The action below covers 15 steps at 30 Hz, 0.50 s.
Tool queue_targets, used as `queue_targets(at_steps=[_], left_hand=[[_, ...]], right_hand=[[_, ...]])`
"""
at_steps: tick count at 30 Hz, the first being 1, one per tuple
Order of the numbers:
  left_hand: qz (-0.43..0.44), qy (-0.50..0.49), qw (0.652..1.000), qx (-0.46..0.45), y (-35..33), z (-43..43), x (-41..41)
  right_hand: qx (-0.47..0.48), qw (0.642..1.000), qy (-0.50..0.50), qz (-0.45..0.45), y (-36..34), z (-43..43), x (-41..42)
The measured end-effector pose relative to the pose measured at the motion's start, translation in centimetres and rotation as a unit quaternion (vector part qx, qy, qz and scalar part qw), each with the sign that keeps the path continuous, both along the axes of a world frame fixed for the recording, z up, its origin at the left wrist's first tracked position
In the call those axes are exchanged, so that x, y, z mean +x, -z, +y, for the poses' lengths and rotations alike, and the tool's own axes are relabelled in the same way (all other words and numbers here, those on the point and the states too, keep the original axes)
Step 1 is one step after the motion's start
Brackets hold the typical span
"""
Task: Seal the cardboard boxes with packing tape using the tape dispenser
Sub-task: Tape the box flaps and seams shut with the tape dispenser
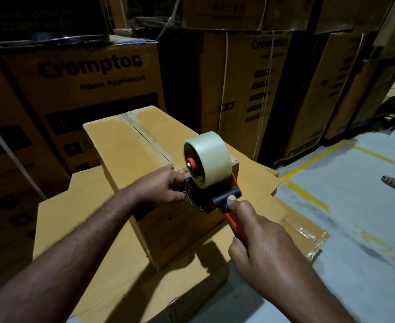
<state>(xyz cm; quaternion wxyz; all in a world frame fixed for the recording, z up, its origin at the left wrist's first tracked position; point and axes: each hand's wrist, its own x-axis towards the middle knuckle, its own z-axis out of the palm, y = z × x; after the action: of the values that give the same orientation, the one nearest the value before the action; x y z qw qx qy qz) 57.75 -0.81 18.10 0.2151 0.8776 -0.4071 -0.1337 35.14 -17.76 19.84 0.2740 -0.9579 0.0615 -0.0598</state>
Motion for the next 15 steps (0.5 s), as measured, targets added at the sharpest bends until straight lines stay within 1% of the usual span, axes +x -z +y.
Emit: queue_targets(at_steps=[4,8,13,15], left_hand=[[-0.030,-0.021,0.999,0.023,-0.2,0.0,0.4],[-0.048,-0.068,0.996,0.040,-1.1,-0.1,1.3],[0.001,-0.065,0.996,0.061,-0.9,-0.3,1.8],[0.017,-0.063,0.997,0.044,-1.0,-0.6,1.5]], right_hand=[[-0.006,1.000,-0.008,-0.015,0.4,0.3,0.3],[0.002,1.000,-0.012,0.012,1.5,0.5,0.6],[0.048,0.999,0.005,0.022,4.6,0.0,1.4],[0.052,0.998,0.002,0.020,5.5,0.1,1.8]])
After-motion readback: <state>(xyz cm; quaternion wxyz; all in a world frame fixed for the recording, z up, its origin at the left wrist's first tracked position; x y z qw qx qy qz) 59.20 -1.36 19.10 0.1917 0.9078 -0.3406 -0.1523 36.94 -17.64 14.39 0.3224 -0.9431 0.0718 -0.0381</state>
